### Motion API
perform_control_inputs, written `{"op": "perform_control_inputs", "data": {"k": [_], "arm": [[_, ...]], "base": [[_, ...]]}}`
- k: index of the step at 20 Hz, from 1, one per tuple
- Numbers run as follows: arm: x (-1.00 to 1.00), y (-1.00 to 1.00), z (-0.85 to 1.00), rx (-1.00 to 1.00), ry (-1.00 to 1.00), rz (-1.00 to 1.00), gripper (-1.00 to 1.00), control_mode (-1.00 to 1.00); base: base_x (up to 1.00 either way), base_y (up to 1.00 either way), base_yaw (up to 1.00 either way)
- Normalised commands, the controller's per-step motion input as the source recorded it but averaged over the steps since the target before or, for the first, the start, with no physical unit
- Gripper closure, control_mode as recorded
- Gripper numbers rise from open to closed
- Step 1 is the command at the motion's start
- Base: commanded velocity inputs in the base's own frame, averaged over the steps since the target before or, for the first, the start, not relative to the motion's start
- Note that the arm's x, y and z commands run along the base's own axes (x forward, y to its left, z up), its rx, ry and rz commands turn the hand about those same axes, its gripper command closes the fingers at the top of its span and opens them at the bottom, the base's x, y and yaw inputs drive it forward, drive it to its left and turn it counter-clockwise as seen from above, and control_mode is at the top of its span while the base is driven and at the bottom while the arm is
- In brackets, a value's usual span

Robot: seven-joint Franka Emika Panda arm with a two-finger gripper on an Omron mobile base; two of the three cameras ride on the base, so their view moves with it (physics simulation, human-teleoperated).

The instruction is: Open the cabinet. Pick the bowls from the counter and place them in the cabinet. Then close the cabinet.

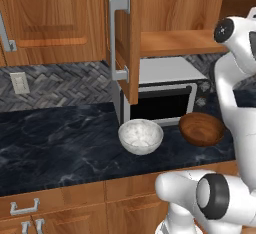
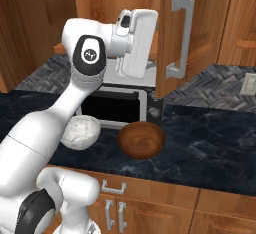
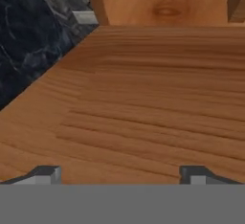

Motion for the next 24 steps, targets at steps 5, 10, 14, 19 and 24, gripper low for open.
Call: {"op": "perform_control_inputs", "data": {"k": [5,10,14,19,24], "arm": [[-0.57,-0.98,0.0,0.0,0.0,-0.12,-1.0,-1.0],[-0.36,-0.69,0.0,0.03,-0.02,-0.08,-1.0,-1.0],[-0.09,-0.2,0.0,0.06,0.0,-0.01,-1.0,-1.0],[-0.36,0.04,0.0,0.03,-0.08,0.0,-1.0,-1.0],[-0.57,0.54,0.0,0.0,-0.12,0.0,-1.0,-1.0]], "base": [[0.0,0.0,0.0],[0.0,0.0,0.0],[0.0,0.0,0.0],[0.0,0.0,0.0],[0.0,0.0,0.0]]}}
